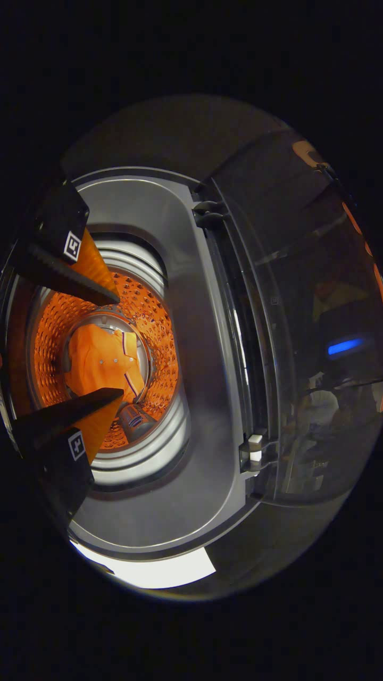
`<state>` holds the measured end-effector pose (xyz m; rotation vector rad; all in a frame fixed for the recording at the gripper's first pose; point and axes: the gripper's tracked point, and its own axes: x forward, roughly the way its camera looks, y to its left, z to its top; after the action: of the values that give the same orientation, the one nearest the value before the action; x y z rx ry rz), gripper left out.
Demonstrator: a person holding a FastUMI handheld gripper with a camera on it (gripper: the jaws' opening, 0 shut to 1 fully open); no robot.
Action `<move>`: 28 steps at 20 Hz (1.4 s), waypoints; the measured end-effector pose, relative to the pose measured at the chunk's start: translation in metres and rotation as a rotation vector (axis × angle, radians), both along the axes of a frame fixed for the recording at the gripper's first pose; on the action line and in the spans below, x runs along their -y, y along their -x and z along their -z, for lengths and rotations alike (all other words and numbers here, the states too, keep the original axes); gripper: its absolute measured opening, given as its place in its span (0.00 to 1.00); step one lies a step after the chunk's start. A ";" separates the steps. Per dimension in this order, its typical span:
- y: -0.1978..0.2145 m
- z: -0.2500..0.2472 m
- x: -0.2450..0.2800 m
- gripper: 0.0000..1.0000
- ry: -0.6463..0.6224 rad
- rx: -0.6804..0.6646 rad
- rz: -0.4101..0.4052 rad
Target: Put the clothes into the washing machine and then close the washing machine lid.
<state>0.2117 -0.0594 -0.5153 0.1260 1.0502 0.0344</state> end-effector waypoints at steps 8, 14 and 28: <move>-0.016 -0.073 -0.001 0.99 -0.003 0.171 -0.019; -0.056 -0.158 -0.008 0.99 -0.007 0.392 -0.027; -0.179 -0.242 -0.016 0.99 0.050 0.568 -0.069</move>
<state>0.3905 -0.0432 -0.2738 0.0299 0.4874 0.1007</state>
